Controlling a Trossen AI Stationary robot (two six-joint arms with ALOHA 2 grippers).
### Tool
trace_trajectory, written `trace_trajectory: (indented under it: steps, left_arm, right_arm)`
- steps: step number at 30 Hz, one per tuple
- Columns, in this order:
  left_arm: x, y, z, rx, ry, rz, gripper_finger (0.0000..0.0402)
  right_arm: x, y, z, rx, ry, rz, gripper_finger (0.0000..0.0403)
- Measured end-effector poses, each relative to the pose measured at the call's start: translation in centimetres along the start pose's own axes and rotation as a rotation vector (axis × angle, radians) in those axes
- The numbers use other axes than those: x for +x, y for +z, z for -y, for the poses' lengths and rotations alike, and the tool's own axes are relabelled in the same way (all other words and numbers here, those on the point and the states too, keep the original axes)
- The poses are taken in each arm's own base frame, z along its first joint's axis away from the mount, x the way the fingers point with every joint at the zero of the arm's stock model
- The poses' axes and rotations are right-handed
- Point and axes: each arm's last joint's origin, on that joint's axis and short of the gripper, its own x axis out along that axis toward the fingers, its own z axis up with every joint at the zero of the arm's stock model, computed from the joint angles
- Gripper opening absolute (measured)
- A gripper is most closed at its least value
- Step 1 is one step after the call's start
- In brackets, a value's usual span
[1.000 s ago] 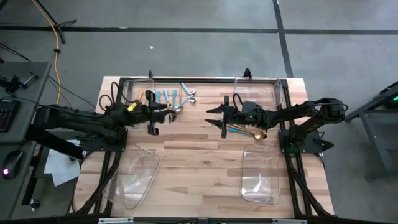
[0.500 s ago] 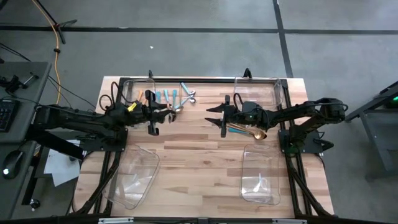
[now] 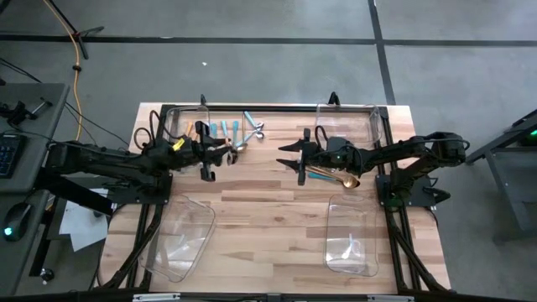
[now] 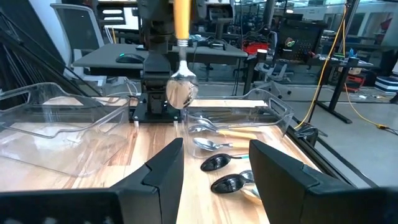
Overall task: Sort silverware by color (type)
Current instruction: Put the yellow spoon into the top left transparent bin
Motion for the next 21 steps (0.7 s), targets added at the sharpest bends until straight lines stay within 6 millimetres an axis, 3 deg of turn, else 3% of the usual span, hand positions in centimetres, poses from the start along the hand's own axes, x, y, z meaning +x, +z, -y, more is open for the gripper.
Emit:
trace_trajectory:
  steps: [5,8,15,21]
  left_arm:
    - [0.0,-0.3,-0.5,-0.004,0.197,-0.048,0.0051]
    - [0.4,0.5,-1.0,0.035,0.351,-0.094,0.0051]
    - [2.2,3.9,-2.6,0.238,0.758,-0.554,0.0051]
    - [1.4,4.7,-4.5,0.258,1.011,-0.781,0.0051]
  right_arm:
    - [0.0,0.0,0.0,-0.009,0.000,0.000,0.0168]
    - [0.0,0.0,0.0,-0.006,0.000,-0.001,0.0168]
    - [0.0,-0.1,0.0,0.002,0.002,-0.015,0.0168]
    - [0.0,-0.2,0.0,0.002,0.002,-0.017,0.0168]
